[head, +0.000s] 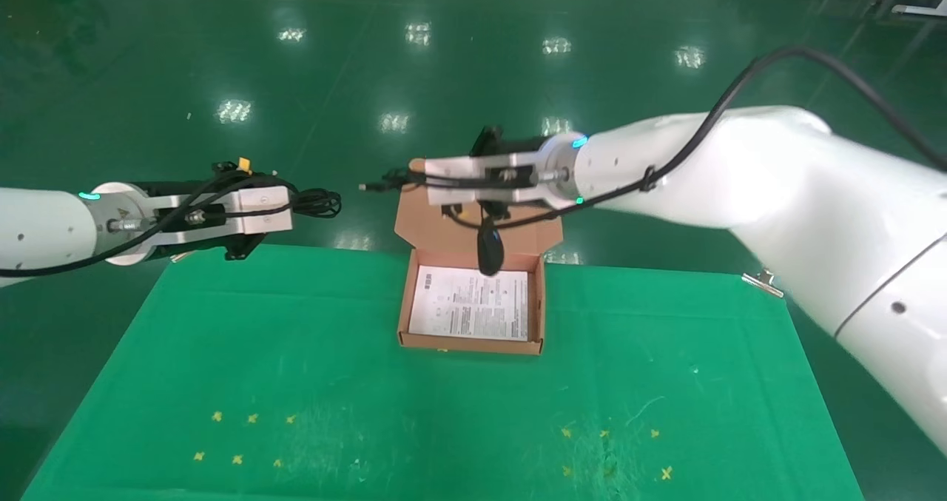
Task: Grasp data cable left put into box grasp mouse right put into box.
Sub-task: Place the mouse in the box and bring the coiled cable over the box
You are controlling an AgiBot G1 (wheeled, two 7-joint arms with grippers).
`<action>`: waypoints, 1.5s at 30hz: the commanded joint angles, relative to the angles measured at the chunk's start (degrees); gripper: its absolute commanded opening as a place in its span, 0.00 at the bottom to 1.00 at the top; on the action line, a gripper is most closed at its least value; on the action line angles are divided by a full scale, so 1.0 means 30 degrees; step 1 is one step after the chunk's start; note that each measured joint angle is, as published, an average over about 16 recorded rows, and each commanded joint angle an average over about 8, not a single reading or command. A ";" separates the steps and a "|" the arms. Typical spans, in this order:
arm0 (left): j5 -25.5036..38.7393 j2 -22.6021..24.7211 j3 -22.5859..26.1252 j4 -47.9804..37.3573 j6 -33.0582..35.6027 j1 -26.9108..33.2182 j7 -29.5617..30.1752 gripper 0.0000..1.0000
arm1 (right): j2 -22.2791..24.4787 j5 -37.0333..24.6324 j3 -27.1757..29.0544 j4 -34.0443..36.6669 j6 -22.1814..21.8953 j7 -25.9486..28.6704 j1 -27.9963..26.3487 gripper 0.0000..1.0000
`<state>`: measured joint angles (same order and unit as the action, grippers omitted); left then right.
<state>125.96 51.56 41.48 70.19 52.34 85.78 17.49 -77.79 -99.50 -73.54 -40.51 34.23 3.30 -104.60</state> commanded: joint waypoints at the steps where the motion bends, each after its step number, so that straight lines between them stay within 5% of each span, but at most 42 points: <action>1: 0.0184 -0.0058 0.0000 0.0157 0.0079 -0.0047 0.0236 0.00 | -0.0033 0.0146 -0.0210 -0.0049 0.0010 0.0001 0.0235 0.00; 26: 0.0471 -0.0089 -0.0003 0.0468 0.0170 -0.0134 0.0609 0.00 | -0.0242 0.2598 -0.2316 -0.0635 -0.1230 -0.0177 0.1875 0.00; 45: 0.0480 -0.0090 -0.0004 0.0477 0.0173 -0.0136 0.0620 0.00 | -0.0209 0.5129 -0.3048 0.2918 -0.1470 0.2360 0.3294 0.00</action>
<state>127.40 51.29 41.47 71.62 52.86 85.37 19.35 -78.41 -84.42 -82.82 -32.21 30.22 10.00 -95.07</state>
